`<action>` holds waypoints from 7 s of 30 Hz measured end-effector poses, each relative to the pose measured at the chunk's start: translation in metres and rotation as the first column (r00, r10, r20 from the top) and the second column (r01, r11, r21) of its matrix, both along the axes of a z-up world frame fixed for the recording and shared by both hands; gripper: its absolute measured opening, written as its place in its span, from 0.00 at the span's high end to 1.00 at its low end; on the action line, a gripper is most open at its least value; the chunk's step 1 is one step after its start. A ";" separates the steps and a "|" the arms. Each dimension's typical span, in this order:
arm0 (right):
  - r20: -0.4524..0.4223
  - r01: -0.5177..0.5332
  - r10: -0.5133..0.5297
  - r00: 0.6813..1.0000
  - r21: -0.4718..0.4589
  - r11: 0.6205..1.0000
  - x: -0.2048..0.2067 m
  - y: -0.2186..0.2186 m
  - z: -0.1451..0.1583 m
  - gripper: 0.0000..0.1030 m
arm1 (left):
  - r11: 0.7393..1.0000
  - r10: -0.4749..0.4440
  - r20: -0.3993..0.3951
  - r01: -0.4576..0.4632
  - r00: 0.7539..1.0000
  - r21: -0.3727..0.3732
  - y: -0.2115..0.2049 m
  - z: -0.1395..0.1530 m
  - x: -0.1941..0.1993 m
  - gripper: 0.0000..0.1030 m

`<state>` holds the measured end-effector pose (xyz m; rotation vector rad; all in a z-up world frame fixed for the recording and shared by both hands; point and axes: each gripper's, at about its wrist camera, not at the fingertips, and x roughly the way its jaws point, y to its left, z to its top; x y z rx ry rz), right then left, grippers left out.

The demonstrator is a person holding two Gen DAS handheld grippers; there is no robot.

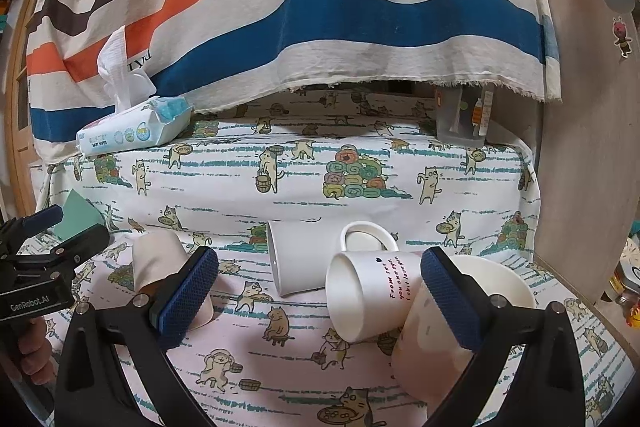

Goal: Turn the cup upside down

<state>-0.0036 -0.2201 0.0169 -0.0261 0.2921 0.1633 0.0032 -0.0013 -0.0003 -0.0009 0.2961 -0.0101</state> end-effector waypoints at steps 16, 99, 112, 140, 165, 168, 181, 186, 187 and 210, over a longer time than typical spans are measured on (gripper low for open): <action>-0.004 0.001 -0.001 1.000 0.002 1.000 0.000 -0.001 -0.001 0.01 | 1.000 0.000 0.000 0.000 1.000 0.001 0.000 0.000 0.000 0.00; -0.561 -0.352 0.327 0.761 0.068 0.934 0.096 0.121 0.004 0.32 | 0.983 0.129 -0.014 -0.130 0.992 -0.132 0.075 0.026 0.002 0.00; -0.664 -0.126 0.179 0.726 0.127 0.984 0.093 0.086 -0.028 0.33 | 0.985 0.149 -0.002 -0.149 0.989 -0.086 0.069 0.024 0.002 0.00; -0.071 -0.068 0.068 0.995 0.007 0.998 0.030 -0.009 0.060 0.24 | 0.993 0.120 0.049 -0.118 0.992 -0.030 0.035 0.021 -0.012 0.00; 0.012 0.057 -0.059 0.998 0.105 0.993 0.027 -0.062 0.047 0.00 | 0.999 -0.033 -0.255 0.030 0.966 -0.017 -0.012 0.036 0.027 0.00; 0.040 0.085 -0.088 0.995 0.082 0.993 0.026 -0.059 0.043 0.00 | 0.999 -0.031 -0.403 0.021 0.915 -0.029 -0.024 0.042 0.050 0.00; 0.106 0.104 -0.096 0.990 -0.064 0.993 0.021 -0.032 0.033 0.00 | 0.968 -0.152 -0.773 -0.064 0.615 -0.242 -0.050 0.000 0.119 0.22; 0.089 0.106 -0.100 0.991 -0.062 0.992 0.024 -0.032 0.031 0.00 | 0.964 -0.158 -0.791 -0.082 0.591 -0.253 -0.059 -0.006 0.130 0.22; 0.080 0.108 -0.104 0.991 -0.055 0.993 0.025 -0.033 0.031 0.00 | 0.966 -0.155 -0.797 -0.081 0.583 -0.247 -0.062 -0.008 0.131 0.22; -0.008 0.153 -0.153 0.988 0.021 0.988 0.038 -0.052 0.026 0.00 | 0.994 -0.099 -0.656 0.104 0.748 -0.031 -0.071 0.039 0.097 0.35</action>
